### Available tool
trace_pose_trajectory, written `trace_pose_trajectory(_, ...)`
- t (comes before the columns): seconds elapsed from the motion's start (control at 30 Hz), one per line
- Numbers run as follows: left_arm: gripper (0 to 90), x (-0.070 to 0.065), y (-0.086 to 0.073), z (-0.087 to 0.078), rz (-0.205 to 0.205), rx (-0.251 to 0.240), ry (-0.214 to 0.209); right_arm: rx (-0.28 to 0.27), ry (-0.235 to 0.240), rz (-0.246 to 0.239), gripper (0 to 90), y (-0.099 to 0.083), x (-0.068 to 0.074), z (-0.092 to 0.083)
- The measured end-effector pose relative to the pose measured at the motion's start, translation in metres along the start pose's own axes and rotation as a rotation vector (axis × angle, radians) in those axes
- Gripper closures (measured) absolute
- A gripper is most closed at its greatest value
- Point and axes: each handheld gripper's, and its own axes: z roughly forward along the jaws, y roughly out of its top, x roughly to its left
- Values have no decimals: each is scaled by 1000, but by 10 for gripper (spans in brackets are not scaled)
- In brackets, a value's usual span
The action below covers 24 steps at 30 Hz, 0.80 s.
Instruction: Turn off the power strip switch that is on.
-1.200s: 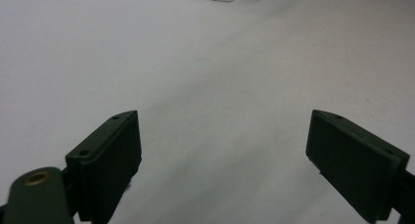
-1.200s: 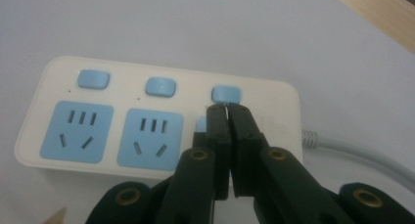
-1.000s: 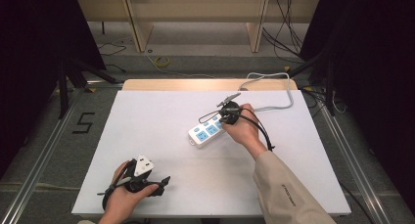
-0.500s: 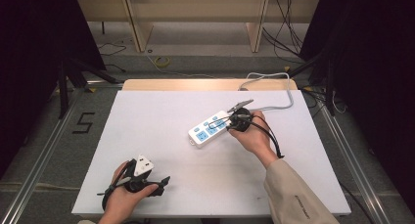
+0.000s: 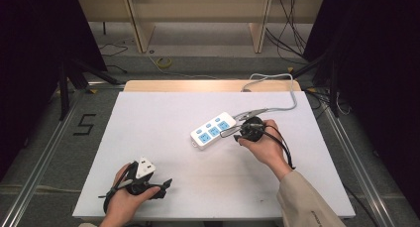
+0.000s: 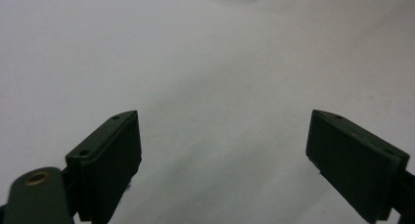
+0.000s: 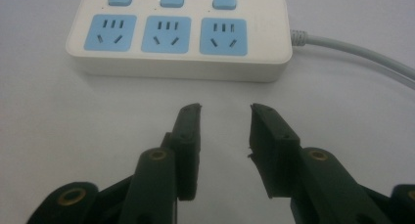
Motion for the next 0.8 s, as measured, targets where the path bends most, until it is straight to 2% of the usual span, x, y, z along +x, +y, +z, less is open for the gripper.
trace_pose_trajectory(0.23,129,0,0,0,-2,2,0,-21,13,12,609,-14,3,-10)
trace_pose_trajectory(0.4,129,0,0,0,-4,2,-1,-41,24,23,584,-31,6,-16)
trace_pose_trajectory(0.63,129,0,0,0,-5,1,1,-91,29,42,558,-64,13,-26)
trace_pose_trajectory(0.8,128,-1,0,0,-2,-1,1,-135,30,25,540,-77,18,-33)
